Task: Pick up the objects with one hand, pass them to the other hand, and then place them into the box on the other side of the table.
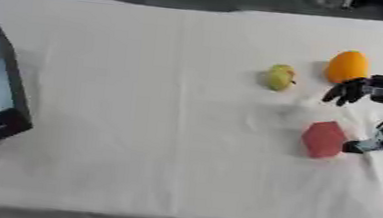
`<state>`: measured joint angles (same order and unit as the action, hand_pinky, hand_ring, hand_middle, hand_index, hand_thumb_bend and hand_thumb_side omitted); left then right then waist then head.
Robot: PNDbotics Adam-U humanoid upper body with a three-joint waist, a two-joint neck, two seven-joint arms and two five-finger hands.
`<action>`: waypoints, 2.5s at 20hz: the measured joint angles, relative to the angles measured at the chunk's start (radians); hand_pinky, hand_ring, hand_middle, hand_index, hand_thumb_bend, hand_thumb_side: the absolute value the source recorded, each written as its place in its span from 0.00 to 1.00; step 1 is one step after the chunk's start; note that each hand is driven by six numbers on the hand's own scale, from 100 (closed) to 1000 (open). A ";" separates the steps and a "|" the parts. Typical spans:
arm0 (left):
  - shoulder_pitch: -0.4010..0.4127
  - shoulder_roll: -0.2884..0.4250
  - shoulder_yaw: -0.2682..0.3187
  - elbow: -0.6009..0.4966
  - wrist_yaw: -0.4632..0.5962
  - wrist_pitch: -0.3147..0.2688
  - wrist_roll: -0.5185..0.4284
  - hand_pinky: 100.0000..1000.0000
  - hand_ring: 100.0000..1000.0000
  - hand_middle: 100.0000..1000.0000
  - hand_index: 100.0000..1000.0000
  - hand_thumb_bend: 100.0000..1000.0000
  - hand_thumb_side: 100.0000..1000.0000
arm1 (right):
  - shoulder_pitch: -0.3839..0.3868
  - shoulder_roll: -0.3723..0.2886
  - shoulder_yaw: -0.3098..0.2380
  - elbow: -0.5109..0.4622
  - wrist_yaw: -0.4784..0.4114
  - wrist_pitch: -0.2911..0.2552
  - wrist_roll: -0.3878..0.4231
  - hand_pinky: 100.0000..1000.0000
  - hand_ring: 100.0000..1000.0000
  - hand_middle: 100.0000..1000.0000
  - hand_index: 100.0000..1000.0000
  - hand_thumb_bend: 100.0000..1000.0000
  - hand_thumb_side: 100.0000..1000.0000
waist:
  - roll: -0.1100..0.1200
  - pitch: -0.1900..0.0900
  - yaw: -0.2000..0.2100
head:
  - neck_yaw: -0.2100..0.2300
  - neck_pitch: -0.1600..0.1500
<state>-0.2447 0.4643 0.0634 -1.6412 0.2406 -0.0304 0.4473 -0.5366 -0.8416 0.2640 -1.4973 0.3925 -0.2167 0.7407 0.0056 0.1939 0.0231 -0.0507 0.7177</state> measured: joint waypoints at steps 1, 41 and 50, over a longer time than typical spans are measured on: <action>0.000 0.000 0.000 0.000 0.000 0.000 0.000 0.80 0.79 0.78 0.81 0.22 0.65 | 0.000 0.004 0.004 0.008 0.006 0.000 -0.003 0.82 0.80 0.85 0.86 0.46 0.20 | 0.000 0.000 0.001 | 0.000 0.000; -0.008 0.000 -0.006 0.000 0.001 0.002 0.001 0.80 0.80 0.78 0.81 0.21 0.65 | -0.028 0.044 0.041 0.142 0.088 -0.002 -0.003 0.78 0.74 0.60 0.67 0.39 0.19 | 0.002 0.000 0.009 | -0.004 -0.022; -0.008 0.000 -0.006 -0.001 0.001 0.002 0.001 0.80 0.80 0.78 0.81 0.21 0.64 | -0.025 0.047 0.045 0.127 0.047 0.046 -0.029 0.73 0.64 0.46 0.47 0.35 0.08 | 0.002 0.000 0.011 | -0.001 -0.019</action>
<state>-0.2523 0.4639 0.0577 -1.6426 0.2413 -0.0284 0.4480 -0.5614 -0.7943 0.3092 -1.3702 0.4391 -0.1704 0.7117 0.0076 0.1939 0.0340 -0.0517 0.6990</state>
